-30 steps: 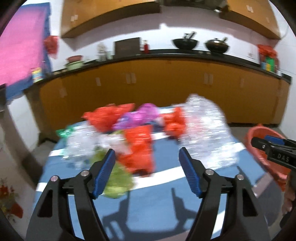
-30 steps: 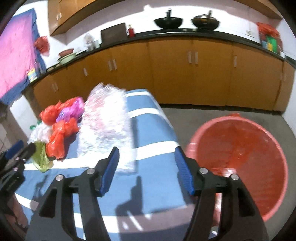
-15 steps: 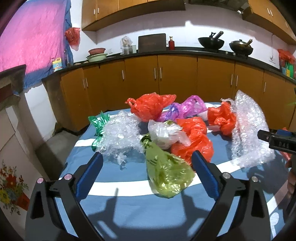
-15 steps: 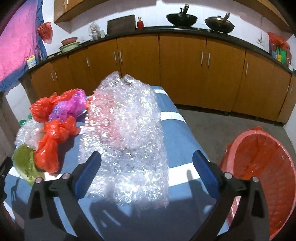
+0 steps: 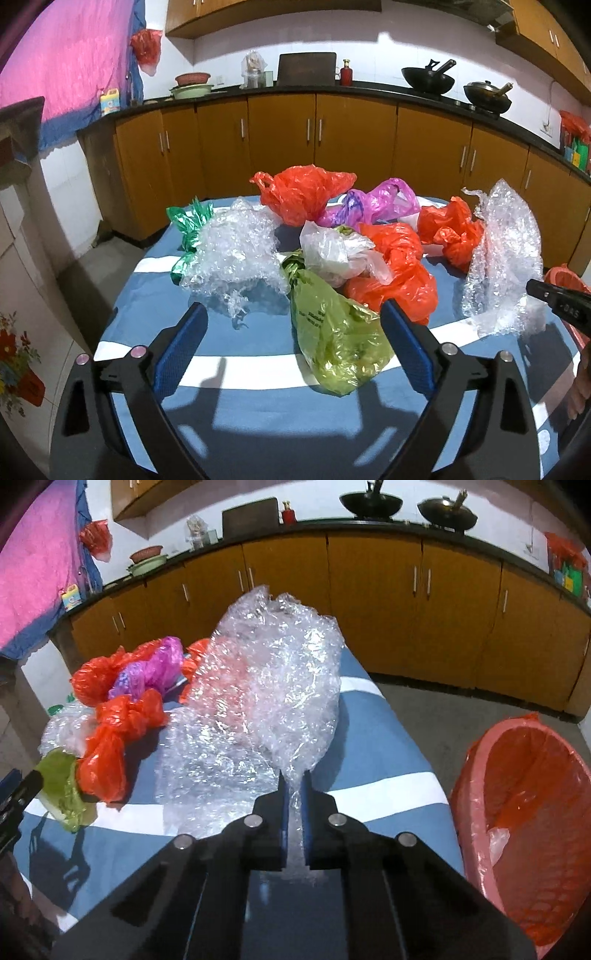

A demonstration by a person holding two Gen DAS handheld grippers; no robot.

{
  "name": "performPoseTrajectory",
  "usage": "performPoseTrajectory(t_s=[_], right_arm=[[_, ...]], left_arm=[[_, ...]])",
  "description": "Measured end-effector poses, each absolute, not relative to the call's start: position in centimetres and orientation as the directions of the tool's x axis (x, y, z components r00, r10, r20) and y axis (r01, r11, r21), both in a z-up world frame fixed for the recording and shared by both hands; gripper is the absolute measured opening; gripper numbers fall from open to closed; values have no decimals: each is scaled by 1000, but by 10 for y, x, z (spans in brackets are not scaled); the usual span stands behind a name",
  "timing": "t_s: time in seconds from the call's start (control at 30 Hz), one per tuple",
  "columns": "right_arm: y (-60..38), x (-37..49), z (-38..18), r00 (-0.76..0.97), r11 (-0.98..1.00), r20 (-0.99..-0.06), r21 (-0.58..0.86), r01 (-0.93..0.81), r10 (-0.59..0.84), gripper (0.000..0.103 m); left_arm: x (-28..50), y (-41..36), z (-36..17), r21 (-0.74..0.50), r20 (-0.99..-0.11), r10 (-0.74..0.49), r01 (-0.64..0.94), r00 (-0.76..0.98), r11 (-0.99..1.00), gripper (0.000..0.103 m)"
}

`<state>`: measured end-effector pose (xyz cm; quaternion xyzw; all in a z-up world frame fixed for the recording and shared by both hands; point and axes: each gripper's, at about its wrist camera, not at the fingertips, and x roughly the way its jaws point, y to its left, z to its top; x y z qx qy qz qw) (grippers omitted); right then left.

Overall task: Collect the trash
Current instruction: 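Return both grippers to the table of bags, then grasp the bubble wrap with the right gripper while the left gripper grasps the green bag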

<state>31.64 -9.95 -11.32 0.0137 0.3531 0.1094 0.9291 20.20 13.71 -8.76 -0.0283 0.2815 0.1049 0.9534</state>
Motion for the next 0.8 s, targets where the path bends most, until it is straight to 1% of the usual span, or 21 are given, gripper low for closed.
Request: performPoseTrajectory(t_s=[0.17,0.23,0.3,0.43,0.53,0.6,0.63,0.7,0.8], right_arm=[[-97,305,-106,741,972,-632,93,-216,225,7],[-98,303,-104,739,971,-633,97,-217,228,7],[-100,302,-103,738,971,-634,100,-216,230,7],[-101,301,-102,738,971,-634,101,-216,230,7],[-104,299,-102,738,971,-634,103,-215,231,7],[-104,297,-101,739,971,-632,104,-217,232,7],[-105,295,-100,740,971,-631,104,-217,233,7],[-107,291,-97,742,969,-627,107,-221,238,7],[-111,283,-92,748,968,-617,111,-223,243,7]], left_arm=[[207,130,-90,28,-561,181,-200,808,979,85],[212,129,-92,38,-581,183,-198,793,980,79],[216,130,-95,33,-601,181,-202,779,979,71],[221,137,-99,10,-626,179,-221,759,975,65],[225,140,-101,-11,-645,163,-222,747,975,52],[227,140,-104,-23,-660,143,-209,737,978,17],[228,141,-105,-40,-672,122,-201,731,979,11],[224,142,-105,-61,-671,104,-195,734,979,4],[214,140,-100,-62,-657,93,-177,748,982,3]])
